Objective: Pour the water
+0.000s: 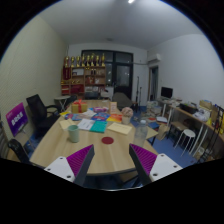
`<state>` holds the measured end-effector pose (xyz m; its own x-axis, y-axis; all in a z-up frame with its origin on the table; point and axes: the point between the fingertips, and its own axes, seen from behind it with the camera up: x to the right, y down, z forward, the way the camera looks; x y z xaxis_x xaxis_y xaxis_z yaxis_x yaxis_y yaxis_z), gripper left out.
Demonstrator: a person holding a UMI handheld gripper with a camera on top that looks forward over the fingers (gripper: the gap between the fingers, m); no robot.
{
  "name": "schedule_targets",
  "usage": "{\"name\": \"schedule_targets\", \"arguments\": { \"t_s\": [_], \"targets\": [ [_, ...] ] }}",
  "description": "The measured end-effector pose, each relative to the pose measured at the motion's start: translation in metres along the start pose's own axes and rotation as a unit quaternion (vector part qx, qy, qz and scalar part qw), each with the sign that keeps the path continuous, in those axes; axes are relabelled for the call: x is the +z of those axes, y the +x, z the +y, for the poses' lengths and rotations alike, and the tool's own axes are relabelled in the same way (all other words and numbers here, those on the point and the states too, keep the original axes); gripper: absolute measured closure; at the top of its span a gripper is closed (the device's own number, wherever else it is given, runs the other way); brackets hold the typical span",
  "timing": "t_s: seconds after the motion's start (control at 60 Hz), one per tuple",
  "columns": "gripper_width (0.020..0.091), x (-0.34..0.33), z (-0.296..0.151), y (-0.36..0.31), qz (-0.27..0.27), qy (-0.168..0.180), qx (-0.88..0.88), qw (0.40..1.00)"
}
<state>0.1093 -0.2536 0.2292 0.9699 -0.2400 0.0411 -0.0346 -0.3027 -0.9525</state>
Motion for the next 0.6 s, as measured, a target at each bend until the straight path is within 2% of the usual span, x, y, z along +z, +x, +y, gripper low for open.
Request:
{"name": "schedule_targets", "arguments": {
  "t_s": [0.033,0.25,0.367,0.6],
  "targets": [
    [0.0297,0.017,0.001,-0.004,0.012,0.007,-0.006,1.0],
    [0.0304,0.151,0.028,0.085,0.025,0.032,0.003,0.999],
    [0.03,0.217,0.044,0.111,0.024,0.032,0.018,0.999],
    [0.0298,0.296,0.059,0.14,0.018,0.033,0.026,0.999]
  ]
}}
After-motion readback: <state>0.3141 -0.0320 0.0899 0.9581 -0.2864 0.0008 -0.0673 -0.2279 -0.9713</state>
